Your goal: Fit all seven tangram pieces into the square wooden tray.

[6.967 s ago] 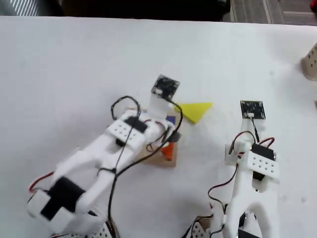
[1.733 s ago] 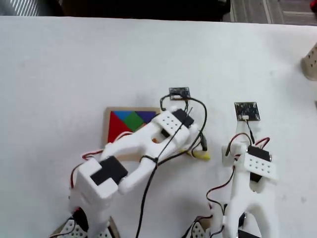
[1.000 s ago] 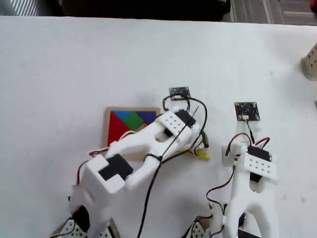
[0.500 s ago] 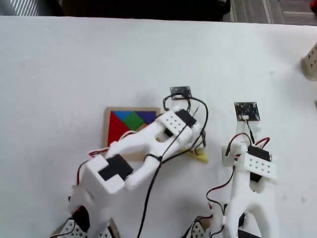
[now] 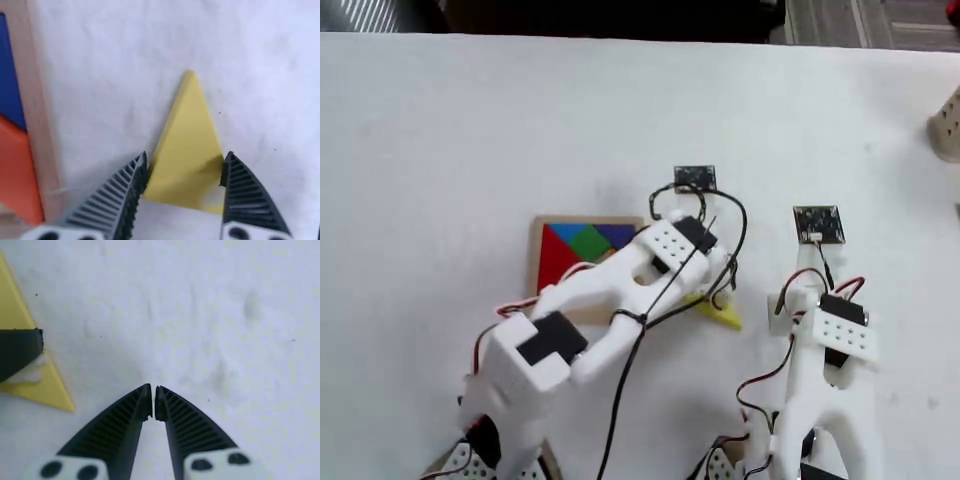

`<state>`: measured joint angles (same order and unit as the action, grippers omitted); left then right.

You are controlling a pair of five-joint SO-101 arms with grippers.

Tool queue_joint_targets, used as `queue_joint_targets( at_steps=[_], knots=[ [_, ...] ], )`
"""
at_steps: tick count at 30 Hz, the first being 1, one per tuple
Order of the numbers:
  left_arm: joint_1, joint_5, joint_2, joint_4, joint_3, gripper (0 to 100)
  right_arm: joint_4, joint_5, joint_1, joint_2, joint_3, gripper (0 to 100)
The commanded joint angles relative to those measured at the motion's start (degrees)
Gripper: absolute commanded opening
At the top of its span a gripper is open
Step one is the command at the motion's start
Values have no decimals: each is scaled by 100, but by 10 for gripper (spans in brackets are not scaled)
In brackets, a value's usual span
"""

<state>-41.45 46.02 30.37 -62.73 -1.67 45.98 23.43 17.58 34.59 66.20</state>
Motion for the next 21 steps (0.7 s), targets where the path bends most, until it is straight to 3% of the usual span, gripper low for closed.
queue_joint_targets(
  at_steps=[1, 10, 21],
  knots=[
    [-110, -62, 92, -18, 53, 246, -84, 97, -66, 110, -35, 24],
    [-453, -229, 119, -220, 35, 252, -84, 105, -66, 110, -35, 24],
    [-365, 281, 101, -721, 0, 420, -75, 325, -75, 110, -26, 21]
  ],
)
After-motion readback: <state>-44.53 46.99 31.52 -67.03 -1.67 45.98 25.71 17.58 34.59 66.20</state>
